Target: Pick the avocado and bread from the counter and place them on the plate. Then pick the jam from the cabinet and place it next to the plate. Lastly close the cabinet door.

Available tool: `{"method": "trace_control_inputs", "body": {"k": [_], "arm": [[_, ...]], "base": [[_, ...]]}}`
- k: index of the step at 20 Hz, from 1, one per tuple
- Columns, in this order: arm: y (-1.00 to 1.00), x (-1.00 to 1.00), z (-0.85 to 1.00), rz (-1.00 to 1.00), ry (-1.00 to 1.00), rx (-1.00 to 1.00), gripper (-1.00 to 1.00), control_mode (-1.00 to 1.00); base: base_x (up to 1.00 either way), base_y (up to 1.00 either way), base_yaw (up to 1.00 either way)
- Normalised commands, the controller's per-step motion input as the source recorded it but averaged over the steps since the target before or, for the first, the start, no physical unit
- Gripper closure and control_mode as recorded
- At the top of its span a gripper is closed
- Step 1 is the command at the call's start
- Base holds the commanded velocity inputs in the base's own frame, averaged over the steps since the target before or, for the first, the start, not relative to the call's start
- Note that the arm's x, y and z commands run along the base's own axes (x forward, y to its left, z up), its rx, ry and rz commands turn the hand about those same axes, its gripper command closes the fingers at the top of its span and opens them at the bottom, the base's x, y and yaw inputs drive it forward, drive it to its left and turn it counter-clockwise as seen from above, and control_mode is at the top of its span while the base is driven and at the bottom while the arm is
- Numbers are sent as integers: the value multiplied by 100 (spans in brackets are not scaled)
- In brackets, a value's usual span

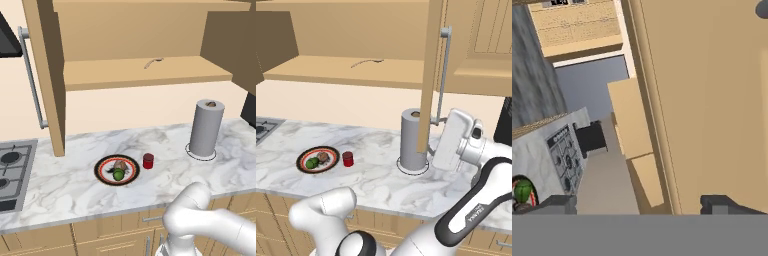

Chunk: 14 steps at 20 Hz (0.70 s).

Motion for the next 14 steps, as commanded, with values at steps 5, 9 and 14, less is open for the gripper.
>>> {"method": "trace_control_inputs", "body": {"k": [5,9,14], "arm": [[0,0,27,0,-4,0,-100,-100],[5,0,11,0,-5,-1,-100,-100],[16,0,1,0,-4,-3,-100,-100]], "base": [[0,0,0],[0,0,0],[0,0,0]]}}
